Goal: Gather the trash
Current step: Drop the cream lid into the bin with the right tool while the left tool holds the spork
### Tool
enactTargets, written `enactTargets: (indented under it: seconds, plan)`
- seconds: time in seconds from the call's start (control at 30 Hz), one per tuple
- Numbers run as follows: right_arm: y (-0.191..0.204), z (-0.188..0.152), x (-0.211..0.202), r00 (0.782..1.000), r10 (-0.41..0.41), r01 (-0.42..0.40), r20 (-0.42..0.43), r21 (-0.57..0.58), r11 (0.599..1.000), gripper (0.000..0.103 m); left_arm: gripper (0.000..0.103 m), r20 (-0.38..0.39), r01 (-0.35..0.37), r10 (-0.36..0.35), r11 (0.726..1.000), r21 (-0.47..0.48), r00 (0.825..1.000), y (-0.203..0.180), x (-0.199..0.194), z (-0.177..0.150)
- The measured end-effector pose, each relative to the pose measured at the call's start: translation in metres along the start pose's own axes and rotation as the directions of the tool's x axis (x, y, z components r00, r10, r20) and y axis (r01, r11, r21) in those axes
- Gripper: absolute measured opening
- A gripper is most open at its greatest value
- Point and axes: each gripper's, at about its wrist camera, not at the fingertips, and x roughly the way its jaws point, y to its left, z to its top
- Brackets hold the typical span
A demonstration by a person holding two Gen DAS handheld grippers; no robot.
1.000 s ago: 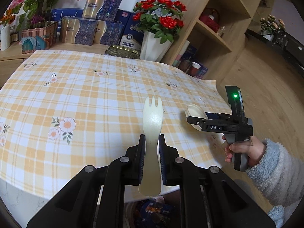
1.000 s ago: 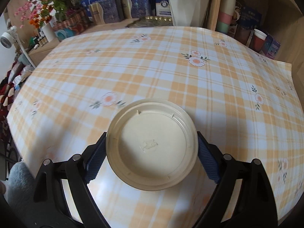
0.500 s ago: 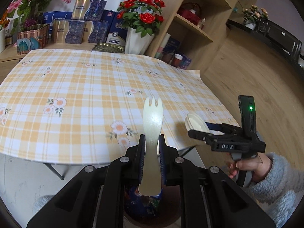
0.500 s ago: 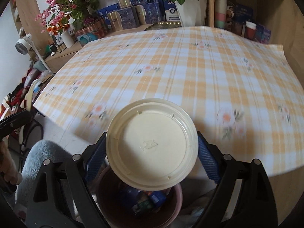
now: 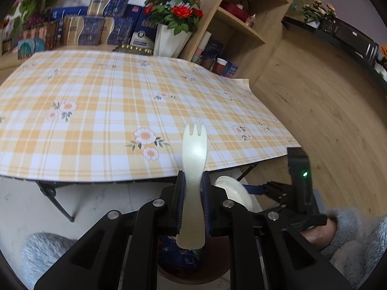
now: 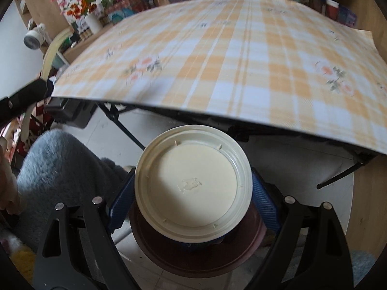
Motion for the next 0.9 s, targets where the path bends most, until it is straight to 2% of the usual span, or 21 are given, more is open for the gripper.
enactTargets:
  seconds: [0.23,0.53,0.77,0.9]
  plan:
    - [0.003,0.0,0.016,1.0,-0.006,0.006,-0.016,-0.007,1.0,0.09,0.014,-0.006,0.002,-0.002,1.0,-0.015,1.0,0.005,0.004,-0.002]
    - [-0.002,0.007,0.006,1.0,-0.002,0.002,0.025,0.015,1.0,0.095,0.014,-0.019,0.01,-0.01,1.0,0.0,1.0,0.001,0.008,-0.004]
    - [-0.016,0.015,-0.032,0.989,-0.043,0.04,0.143,0.024,0.999,0.096,0.014,-0.046,0.013,-0.011,0.999,0.049,0.999,-0.009,0.016,-0.007]
    - [-0.036,0.014,-0.058,0.971,-0.083,0.072,0.223,0.054,0.996,0.097,0.014,-0.076,0.015,-0.008,0.996,0.089,0.997,-0.016,0.024,-0.01]
